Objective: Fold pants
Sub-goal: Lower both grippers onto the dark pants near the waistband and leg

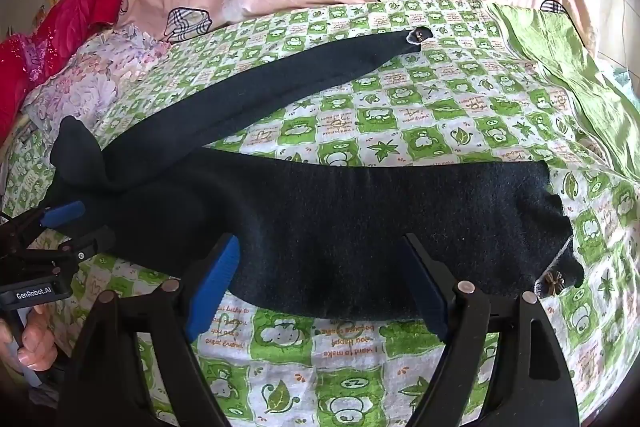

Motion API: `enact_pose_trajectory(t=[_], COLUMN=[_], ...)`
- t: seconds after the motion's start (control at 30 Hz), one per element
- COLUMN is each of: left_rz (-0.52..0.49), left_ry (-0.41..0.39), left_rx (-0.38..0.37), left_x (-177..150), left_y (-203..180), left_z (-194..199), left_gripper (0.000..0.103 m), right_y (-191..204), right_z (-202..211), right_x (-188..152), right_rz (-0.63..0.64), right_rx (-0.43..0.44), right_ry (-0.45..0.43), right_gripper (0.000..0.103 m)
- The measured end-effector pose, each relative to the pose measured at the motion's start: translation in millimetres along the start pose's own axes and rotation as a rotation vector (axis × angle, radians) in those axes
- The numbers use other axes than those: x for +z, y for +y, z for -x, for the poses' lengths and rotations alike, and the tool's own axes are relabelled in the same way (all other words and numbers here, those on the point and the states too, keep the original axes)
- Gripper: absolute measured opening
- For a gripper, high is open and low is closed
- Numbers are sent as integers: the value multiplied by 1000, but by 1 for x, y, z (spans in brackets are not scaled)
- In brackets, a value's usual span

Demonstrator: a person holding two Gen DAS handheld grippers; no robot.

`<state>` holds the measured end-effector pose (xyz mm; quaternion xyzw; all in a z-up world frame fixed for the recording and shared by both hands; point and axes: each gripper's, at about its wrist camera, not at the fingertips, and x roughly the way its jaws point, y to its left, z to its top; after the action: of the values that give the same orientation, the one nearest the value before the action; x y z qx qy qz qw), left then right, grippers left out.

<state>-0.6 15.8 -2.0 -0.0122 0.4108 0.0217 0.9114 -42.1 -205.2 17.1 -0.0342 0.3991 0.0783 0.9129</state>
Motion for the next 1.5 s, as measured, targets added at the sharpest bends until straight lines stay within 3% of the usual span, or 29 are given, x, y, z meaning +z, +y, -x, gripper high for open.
enact_pose_trajectory(t=[0.57, 1.07, 1.23, 1.5], left_rz=[-7, -10, -13, -21], left_ry=[-2, -2, 3, 7], left_rx=[-10, -11, -14, -18], left_x=[7, 8, 15, 24], left_y=[-3, -4, -4, -5], left_z=[1, -1, -4, -7], left_gripper=[86, 86, 86, 86], right_y=[-1, -1, -7, -12], right_z=[2, 2, 3, -1], right_x=[3, 5, 5, 9], right_rz=[-10, 12, -43, -29], right_rx=[13, -24, 37, 2], right_ry=[-35, 29, -57, -37], right_gripper=[82, 82, 82, 82])
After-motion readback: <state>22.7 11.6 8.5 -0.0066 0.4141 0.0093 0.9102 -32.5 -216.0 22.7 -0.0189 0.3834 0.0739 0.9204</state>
